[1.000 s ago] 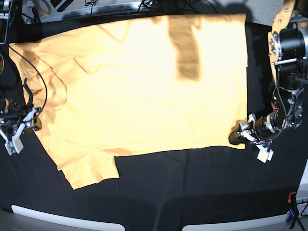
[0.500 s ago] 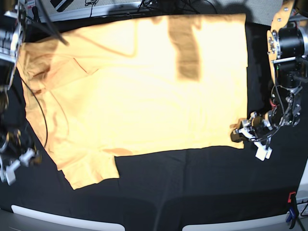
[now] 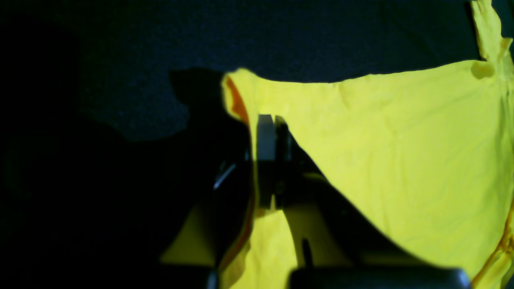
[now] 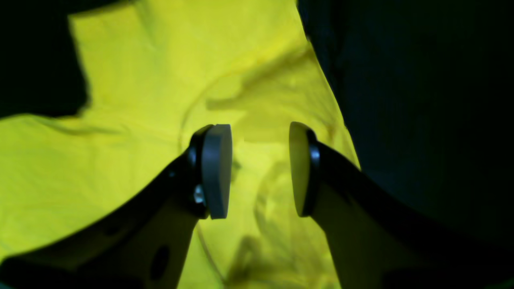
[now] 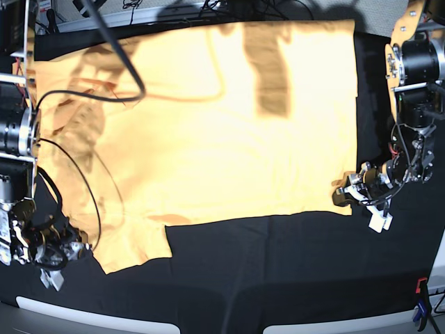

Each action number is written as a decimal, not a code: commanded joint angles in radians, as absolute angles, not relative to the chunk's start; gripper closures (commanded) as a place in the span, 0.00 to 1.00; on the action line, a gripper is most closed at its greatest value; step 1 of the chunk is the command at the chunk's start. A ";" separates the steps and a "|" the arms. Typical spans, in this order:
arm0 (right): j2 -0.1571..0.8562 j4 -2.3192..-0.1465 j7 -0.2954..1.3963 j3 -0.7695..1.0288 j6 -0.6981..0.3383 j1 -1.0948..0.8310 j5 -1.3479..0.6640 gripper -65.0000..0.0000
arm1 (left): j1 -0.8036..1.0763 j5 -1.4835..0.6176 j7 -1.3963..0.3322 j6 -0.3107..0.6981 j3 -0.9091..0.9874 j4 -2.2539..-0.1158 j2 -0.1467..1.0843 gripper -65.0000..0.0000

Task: Layout the t-shirt on the table in an organized manner, then fold the t-shirt properly
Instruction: 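Grasp the shirt's hem edge with both grippers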

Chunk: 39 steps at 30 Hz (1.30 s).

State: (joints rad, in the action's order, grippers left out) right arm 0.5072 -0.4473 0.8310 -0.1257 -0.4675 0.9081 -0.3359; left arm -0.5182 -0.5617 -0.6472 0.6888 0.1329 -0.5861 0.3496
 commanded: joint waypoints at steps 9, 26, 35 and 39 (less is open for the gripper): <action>0.544 -0.339 0.807 -0.124 -0.426 0.944 -0.149 0.64 | -0.549 -0.578 -0.627 0.698 0.136 -0.600 0.363 1.00; 0.607 -0.235 0.598 -0.124 -0.417 0.804 -0.108 0.64 | -0.549 -0.589 -0.627 0.698 0.136 -0.600 0.363 1.00; 0.607 -0.235 0.654 -0.124 -0.573 0.783 -0.217 0.90 | -0.549 -0.607 -0.627 0.698 0.136 -0.600 0.363 1.00; 0.609 -0.242 0.651 -0.124 -0.577 0.784 -0.221 1.00 | -0.549 -0.641 -0.627 0.698 0.136 -0.600 0.363 1.00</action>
